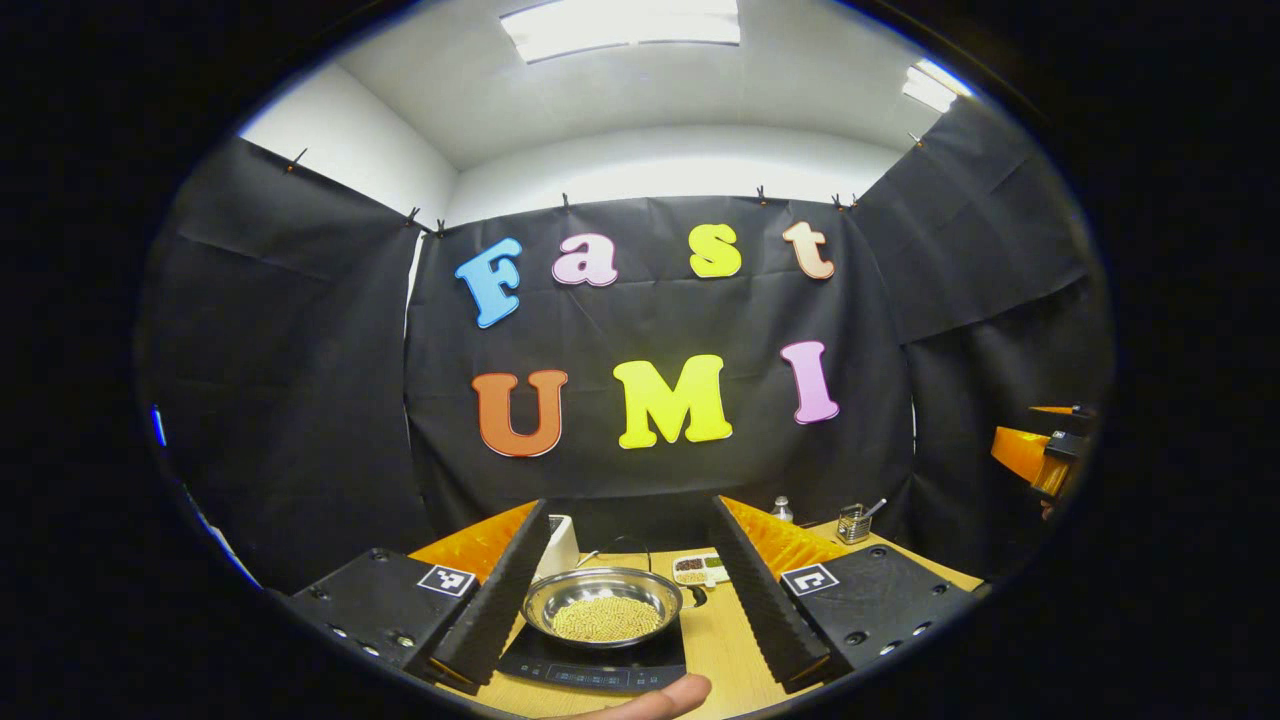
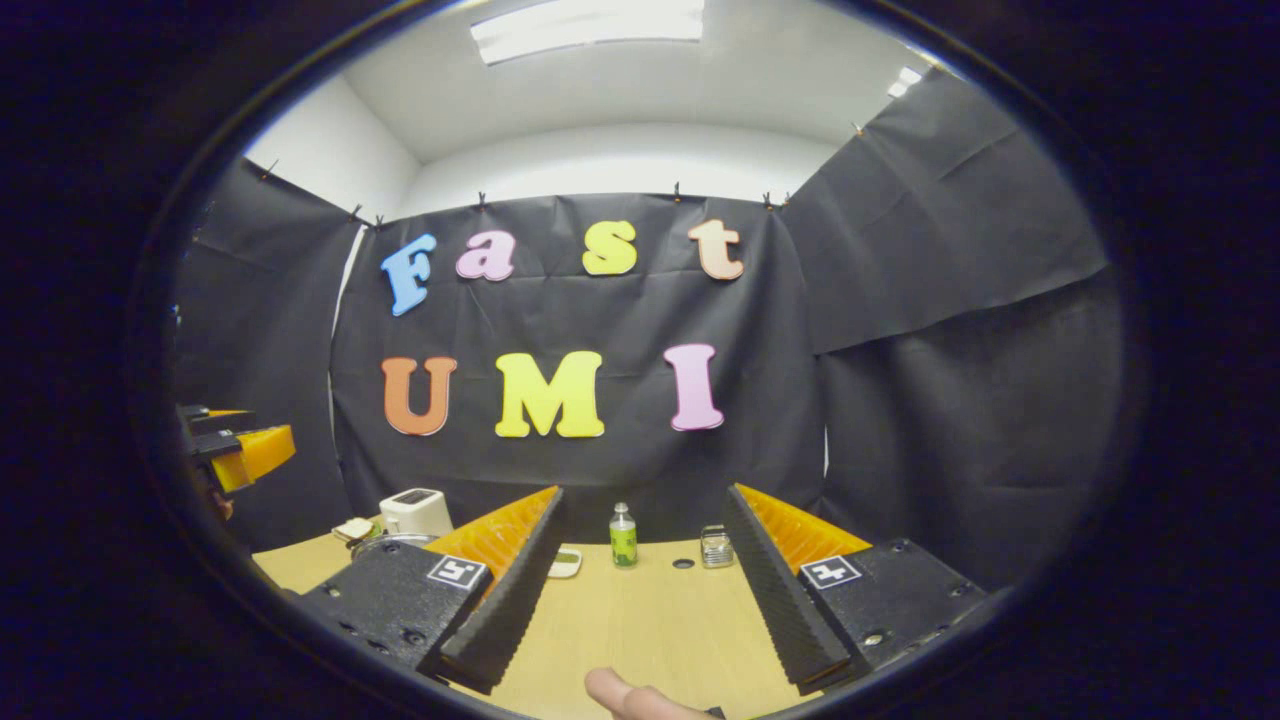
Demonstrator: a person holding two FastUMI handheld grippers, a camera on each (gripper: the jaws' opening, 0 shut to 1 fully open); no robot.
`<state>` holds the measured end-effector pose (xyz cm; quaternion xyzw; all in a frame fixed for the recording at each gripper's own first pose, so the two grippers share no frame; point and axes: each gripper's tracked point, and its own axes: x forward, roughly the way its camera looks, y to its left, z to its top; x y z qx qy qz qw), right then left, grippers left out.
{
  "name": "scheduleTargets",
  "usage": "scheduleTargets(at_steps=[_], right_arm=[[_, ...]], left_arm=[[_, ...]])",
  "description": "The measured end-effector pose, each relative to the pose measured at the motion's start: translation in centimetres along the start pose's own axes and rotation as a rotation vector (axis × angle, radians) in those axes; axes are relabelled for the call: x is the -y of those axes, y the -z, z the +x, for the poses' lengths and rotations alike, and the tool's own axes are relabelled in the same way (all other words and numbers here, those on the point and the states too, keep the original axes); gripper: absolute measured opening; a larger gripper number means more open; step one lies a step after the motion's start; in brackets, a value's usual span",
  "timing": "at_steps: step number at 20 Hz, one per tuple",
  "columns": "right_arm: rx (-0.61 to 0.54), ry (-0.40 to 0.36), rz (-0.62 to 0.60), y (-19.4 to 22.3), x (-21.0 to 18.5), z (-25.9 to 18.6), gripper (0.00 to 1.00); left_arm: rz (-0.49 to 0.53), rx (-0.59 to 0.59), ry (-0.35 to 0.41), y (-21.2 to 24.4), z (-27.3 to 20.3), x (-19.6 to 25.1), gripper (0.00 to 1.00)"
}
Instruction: First push the handle of the pot to place it horizontally, then grasp the pot with both hands and set it on the induction cooktop.
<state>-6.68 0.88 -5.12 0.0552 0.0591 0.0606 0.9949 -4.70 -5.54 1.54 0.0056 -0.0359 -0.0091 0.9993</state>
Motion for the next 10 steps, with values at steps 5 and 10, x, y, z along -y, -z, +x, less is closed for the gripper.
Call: scheduleTargets(at_steps=[5, 10], right_arm=[[0.046, 0.062, 0.013, 0.2, 4.1, -3.4, 0.96], [0.058, 0.075, 0.021, 0.2, 4.7, -4.5, 0.96]], left_arm=[[-0.025, 0.000, 0.040, 1.5, -1.6, 2.3, 0.96], [-0.016, -0.017, 0.017, 3.5, -2.8, 1.9, 0.96]])
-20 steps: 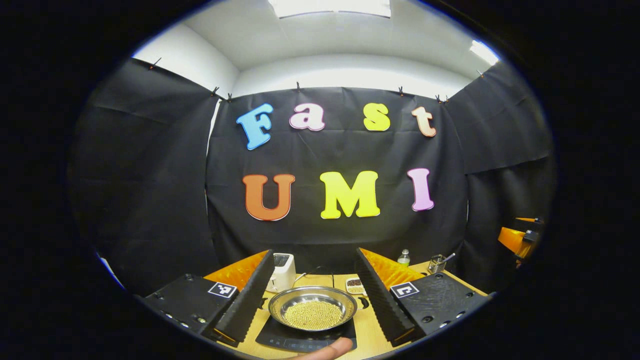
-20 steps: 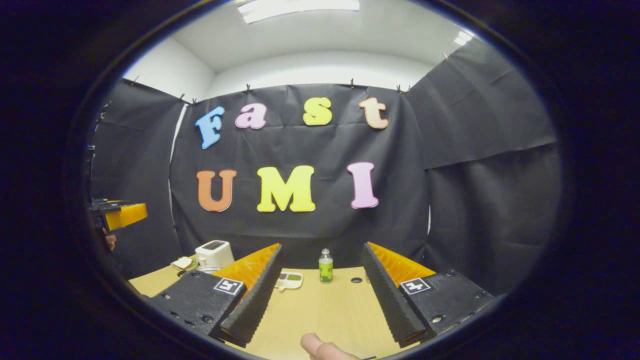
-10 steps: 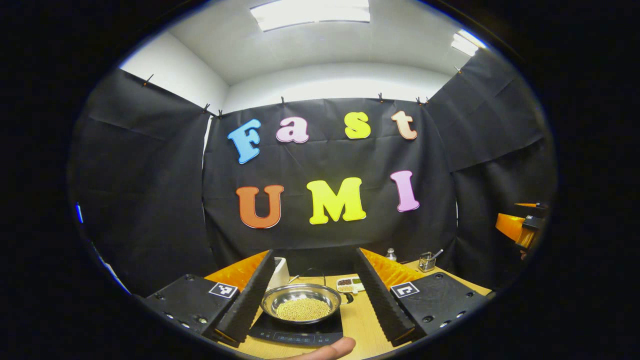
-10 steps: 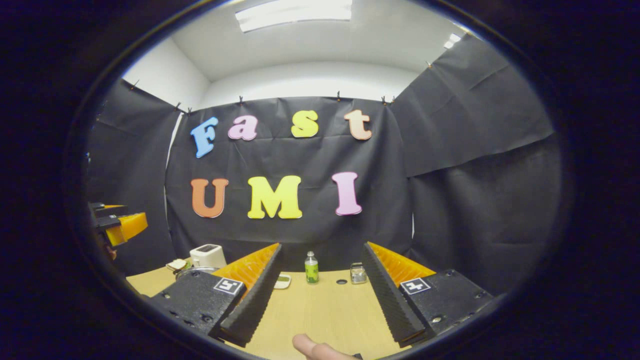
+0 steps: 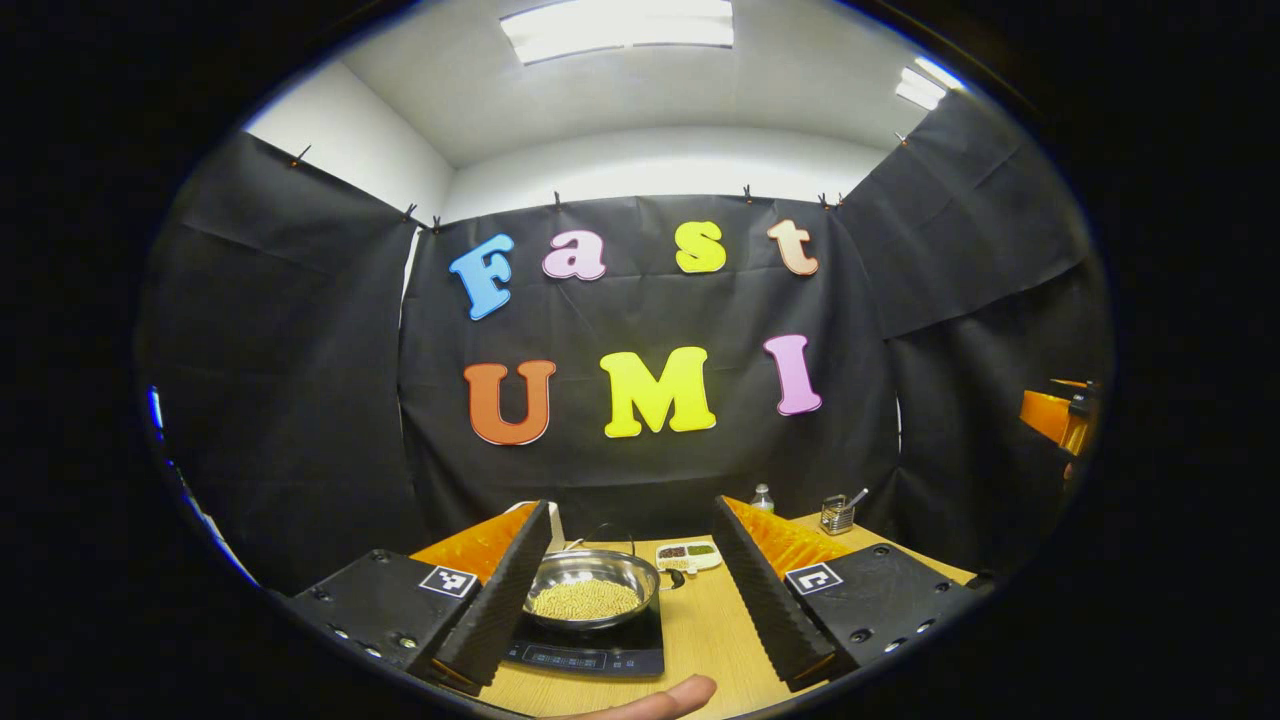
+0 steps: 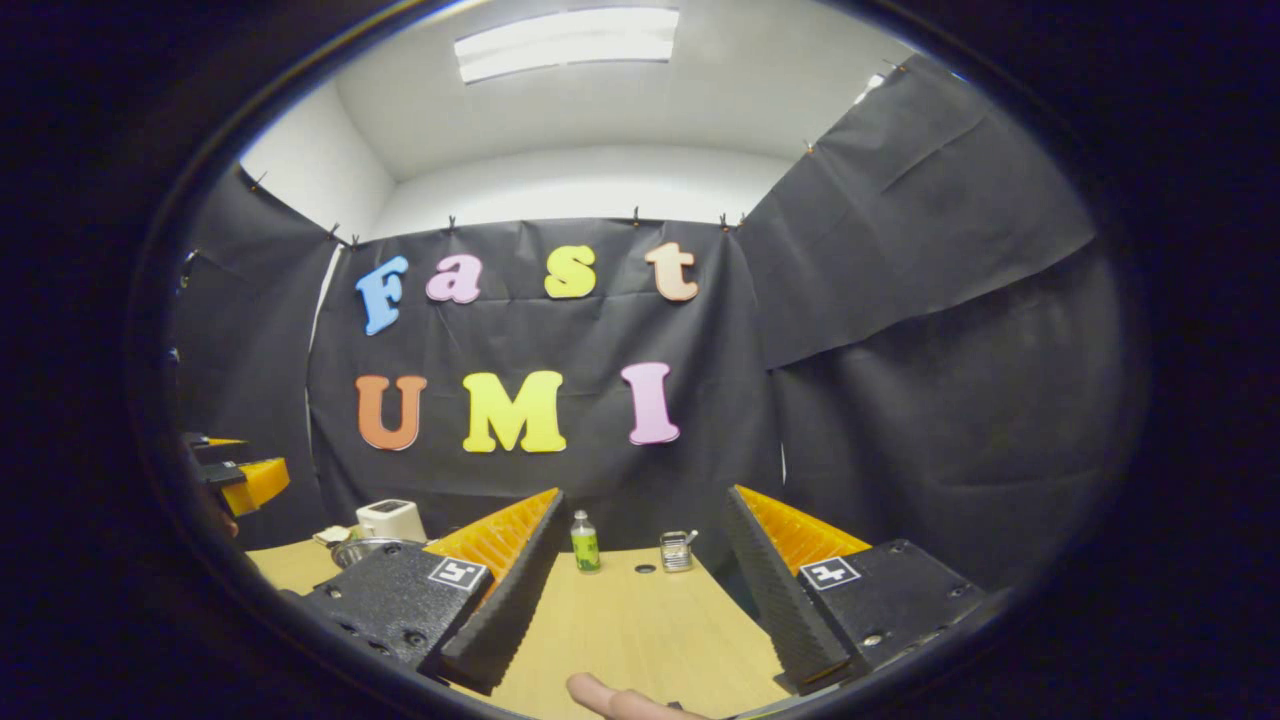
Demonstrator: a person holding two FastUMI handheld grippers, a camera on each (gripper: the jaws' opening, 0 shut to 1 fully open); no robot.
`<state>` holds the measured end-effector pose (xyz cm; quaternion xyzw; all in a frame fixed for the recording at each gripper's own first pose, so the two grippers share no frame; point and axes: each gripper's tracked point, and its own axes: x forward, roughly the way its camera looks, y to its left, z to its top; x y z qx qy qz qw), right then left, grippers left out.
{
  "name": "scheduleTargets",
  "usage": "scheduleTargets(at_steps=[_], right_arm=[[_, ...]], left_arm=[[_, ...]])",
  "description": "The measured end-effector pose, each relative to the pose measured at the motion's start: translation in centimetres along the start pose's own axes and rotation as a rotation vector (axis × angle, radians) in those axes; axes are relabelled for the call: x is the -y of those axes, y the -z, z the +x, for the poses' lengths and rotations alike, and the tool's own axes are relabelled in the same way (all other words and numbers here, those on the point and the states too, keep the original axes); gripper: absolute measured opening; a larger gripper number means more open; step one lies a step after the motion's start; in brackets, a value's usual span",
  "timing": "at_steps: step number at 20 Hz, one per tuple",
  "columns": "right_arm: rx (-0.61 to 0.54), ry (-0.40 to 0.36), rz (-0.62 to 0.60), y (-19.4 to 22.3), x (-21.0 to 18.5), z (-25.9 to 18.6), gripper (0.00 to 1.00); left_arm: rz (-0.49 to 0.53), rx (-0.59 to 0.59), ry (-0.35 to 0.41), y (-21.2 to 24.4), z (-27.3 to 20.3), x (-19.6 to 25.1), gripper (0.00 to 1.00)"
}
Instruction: First push the handle of the pot to place it horizontally, then grasp the pot with both hands and set it on the induction cooktop.
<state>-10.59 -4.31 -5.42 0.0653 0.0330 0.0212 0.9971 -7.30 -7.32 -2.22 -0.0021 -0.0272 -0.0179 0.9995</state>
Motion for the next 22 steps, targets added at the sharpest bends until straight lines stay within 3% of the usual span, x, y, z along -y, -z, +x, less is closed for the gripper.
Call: scheduleTargets(at_steps=[13, 22], right_arm=[[-0.092, -0.021, 0.007, 3.5, -2.0, 1.6, 0.97], [-0.111, -0.058, 0.021, 4.2, -3.0, 1.9, 0.99]], left_arm=[[0.019, -0.023, -0.058, 2.2, -0.5, -3.3, 0.96], [0.023, -0.037, -0.054, 2.7, -0.3, -3.4, 0.96]])
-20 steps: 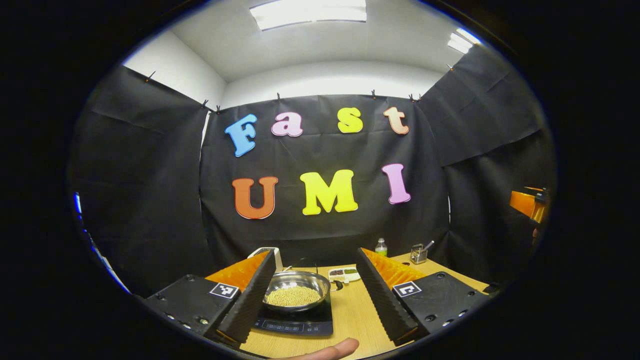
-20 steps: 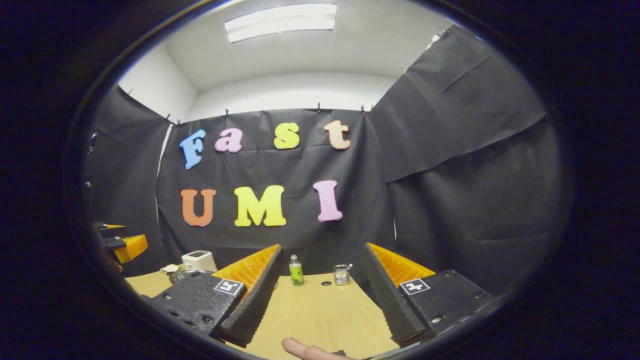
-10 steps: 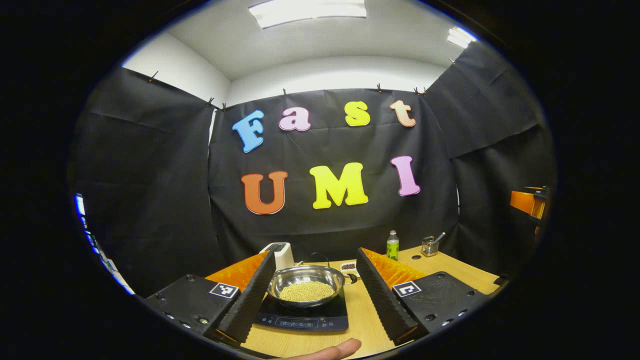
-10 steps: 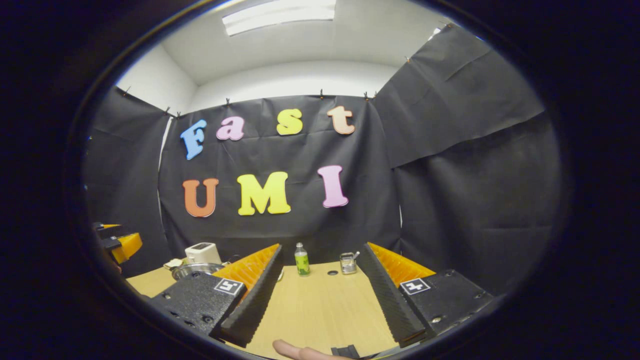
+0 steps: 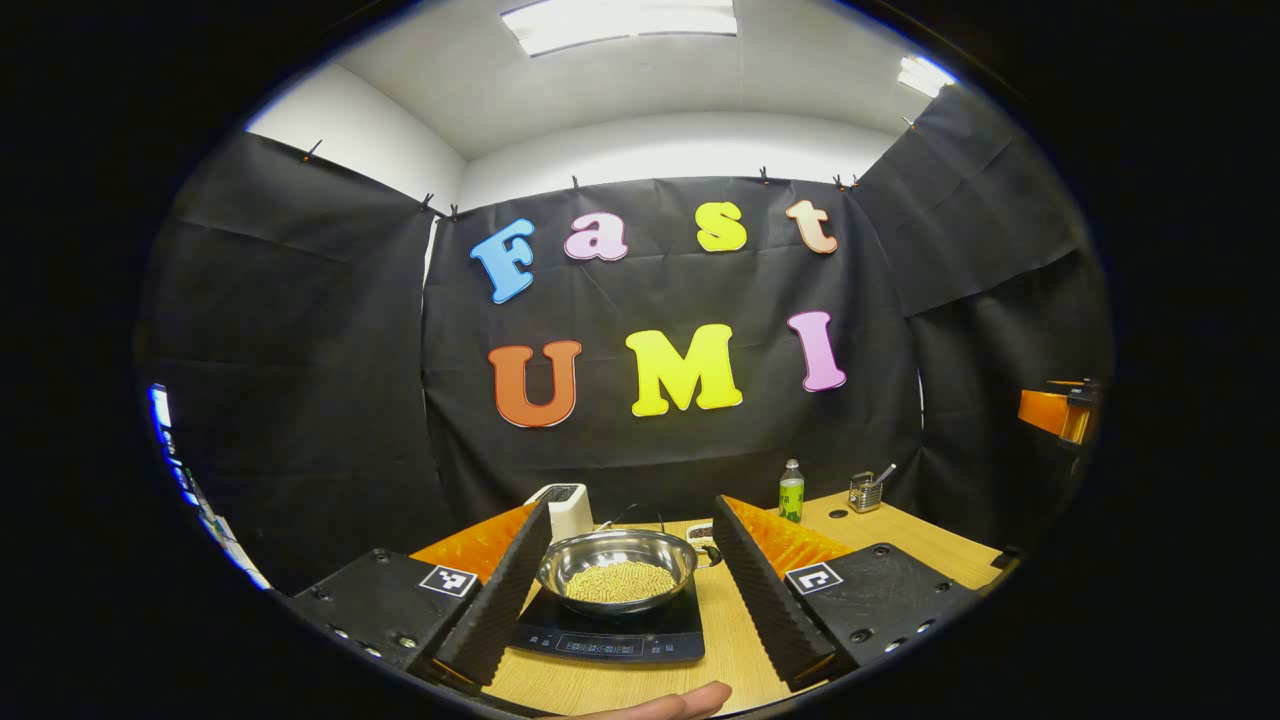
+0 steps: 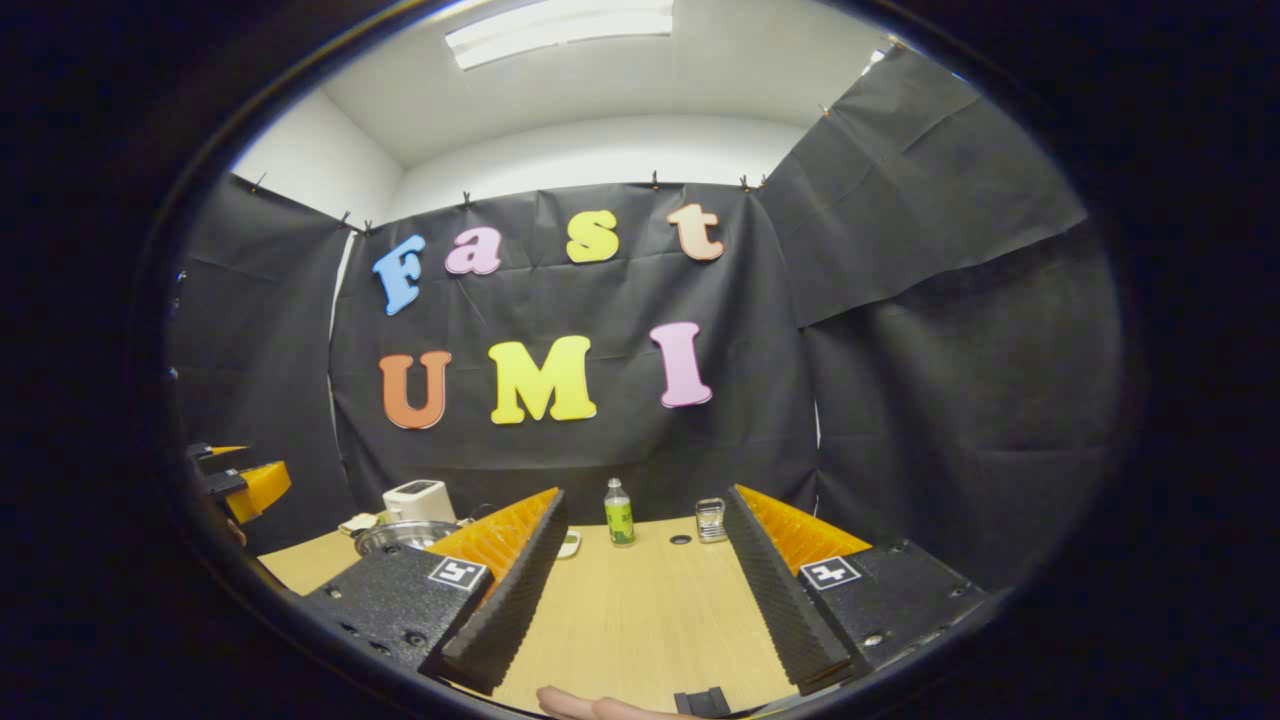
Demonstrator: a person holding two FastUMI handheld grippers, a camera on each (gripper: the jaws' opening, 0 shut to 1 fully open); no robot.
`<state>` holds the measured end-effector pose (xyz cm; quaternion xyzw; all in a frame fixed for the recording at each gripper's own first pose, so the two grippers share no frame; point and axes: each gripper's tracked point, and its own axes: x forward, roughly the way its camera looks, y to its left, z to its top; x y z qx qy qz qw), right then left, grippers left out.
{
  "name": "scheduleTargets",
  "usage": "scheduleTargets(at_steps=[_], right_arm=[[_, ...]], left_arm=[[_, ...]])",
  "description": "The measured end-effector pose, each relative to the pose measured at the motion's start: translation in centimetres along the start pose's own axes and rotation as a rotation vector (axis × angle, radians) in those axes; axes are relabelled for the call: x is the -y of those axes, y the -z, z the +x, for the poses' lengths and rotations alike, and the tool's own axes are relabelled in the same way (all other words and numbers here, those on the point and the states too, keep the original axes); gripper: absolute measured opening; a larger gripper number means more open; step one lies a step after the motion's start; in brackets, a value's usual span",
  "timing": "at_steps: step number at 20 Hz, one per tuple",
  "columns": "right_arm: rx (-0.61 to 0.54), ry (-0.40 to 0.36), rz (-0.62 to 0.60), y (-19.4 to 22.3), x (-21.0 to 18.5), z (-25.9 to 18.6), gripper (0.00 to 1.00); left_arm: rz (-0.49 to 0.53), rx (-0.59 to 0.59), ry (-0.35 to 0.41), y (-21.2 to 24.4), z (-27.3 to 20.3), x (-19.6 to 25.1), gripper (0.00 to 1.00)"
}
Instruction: First push the handle of the pot to place it horizontally, then grasp the pot with both hands and set it on the induction cooktop.
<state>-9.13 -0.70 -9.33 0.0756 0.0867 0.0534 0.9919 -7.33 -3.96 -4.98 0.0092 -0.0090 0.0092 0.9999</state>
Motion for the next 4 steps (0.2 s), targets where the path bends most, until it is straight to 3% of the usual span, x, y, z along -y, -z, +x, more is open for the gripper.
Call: scheduleTargets(at_steps=[4], right_arm=[[-0.008, -0.003, 0.002, 0.42, -0.23, 0.14, 0.96]], left_arm=[[0.013, 0.009, 0.003, -0.12, -0.13, 0.01, 0.96]])
